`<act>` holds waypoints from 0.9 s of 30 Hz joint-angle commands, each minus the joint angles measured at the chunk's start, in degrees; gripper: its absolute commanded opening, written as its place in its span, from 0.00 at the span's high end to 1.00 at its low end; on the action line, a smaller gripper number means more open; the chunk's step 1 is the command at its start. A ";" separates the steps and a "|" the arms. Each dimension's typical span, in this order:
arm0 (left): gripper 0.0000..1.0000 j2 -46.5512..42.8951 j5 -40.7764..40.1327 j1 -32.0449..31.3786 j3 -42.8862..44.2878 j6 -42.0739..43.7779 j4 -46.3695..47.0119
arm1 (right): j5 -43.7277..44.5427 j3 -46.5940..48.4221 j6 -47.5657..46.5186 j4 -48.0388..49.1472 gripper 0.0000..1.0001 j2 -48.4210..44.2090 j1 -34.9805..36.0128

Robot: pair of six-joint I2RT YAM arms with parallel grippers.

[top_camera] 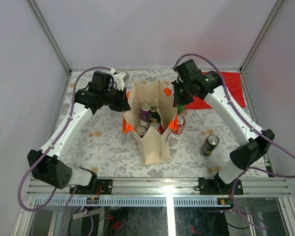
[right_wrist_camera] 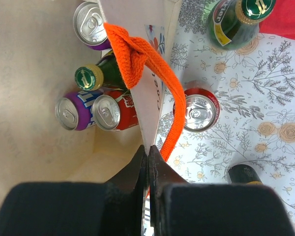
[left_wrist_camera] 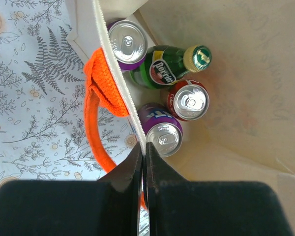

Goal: Place the beverage into the canvas bag
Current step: Adjust the canvas bag at the center of the board.

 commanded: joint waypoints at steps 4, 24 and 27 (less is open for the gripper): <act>1.00 -1.30 -0.33 -0.26 3.14 1.93 2.84 | -0.01 1.09 0.84 -0.18 1.00 -1.58 -0.25; 0.31 -1.82 -1.29 -0.28 4.55 2.19 6.57 | 8.61 5.70 0.73 -5.55 0.43 0.59 -0.25; 0.20 -2.59 -2.44 -0.26 6.42 2.80 8.81 | 10.10 8.10 1.00 -3.57 0.35 -0.36 -0.21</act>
